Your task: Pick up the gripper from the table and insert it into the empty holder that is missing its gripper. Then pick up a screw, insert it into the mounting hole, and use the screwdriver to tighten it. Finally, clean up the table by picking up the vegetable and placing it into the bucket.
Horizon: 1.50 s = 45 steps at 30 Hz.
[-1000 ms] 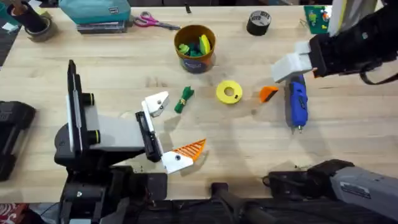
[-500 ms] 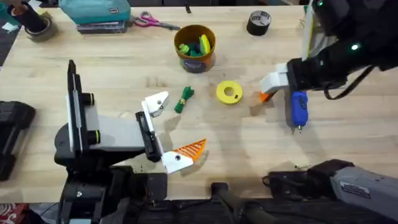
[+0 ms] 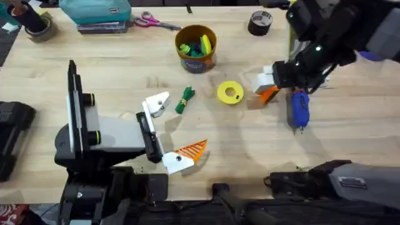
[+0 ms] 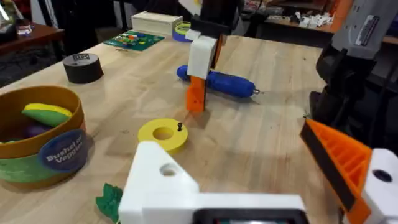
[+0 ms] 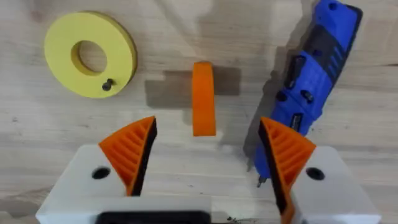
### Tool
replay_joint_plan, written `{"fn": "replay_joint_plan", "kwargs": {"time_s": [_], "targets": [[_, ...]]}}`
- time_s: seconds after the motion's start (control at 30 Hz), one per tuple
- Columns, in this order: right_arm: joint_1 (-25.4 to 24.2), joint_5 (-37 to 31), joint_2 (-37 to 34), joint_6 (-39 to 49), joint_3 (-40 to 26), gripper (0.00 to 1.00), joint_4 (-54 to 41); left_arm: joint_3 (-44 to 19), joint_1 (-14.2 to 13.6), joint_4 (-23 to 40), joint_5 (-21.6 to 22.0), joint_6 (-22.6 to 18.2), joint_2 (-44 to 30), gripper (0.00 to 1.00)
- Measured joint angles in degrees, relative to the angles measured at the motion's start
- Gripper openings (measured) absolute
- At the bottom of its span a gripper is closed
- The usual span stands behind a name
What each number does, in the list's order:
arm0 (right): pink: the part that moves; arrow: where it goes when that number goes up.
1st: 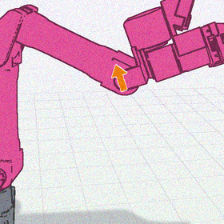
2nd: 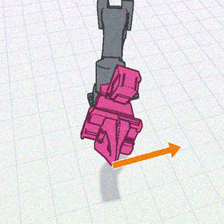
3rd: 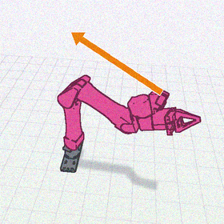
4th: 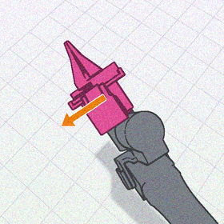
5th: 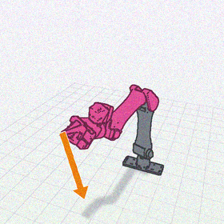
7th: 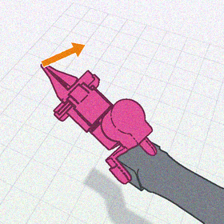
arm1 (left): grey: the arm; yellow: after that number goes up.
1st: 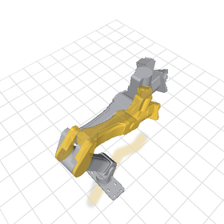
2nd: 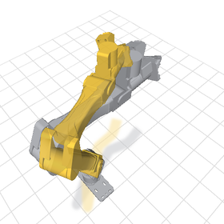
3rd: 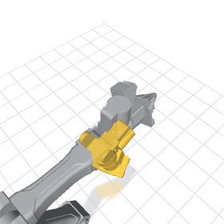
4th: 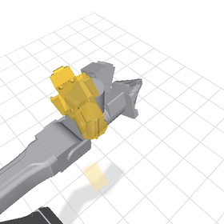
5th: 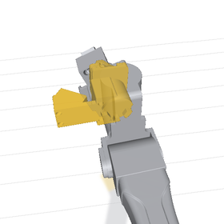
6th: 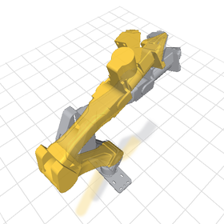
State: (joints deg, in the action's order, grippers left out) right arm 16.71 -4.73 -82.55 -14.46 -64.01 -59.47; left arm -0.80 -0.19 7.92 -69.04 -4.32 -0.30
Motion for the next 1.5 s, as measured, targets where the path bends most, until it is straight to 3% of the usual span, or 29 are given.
{"fn": "replay_joint_plan", "kwargs": {"time_s": [0.23,0.4,0.73,0.83,0.97,1.0,1.33,1.5], "targets": [[0.0,0.0,-3.0,-1.5,1.9,0.995,3.8,0.0,0.0,0.0,0.0,0.0,0.0,0.985],[0.0,0.0,-3.0,-2.1,2.8,0.829,4.8,0.0,0.0,0.0,0.0,0.0,0.0,0.985],[0.0,-0.2,-3.0,-2.0,2.8,0.62,6.4,0.0,0.0,0.0,0.0,0.0,0.0,0.985],[0.0,-0.2,-3.0,-2.0,2.8,0.487,6.3,0.0,0.0,0.0,0.0,0.0,0.0,0.985],[0.0,-0.3,-3.0,-1.8,2.8,0.084,6.4,0.0,0.0,0.0,0.0,0.0,0.0,0.985],[0.0,-0.4,-3.0,-1.9,2.8,0.03,6.4,0.0,0.0,0.0,0.0,0.0,0.0,0.985],[0.0,-0.4,-2.9,-1.8,2.8,0.01,5.7,0.0,0.0,0.0,0.0,0.0,0.0,0.985],[0.0,-0.4,-1.9,-1.8,1.1,0.009,-0.4,0.0,0.0,0.0,0.0,0.0,0.0,0.985]]}}
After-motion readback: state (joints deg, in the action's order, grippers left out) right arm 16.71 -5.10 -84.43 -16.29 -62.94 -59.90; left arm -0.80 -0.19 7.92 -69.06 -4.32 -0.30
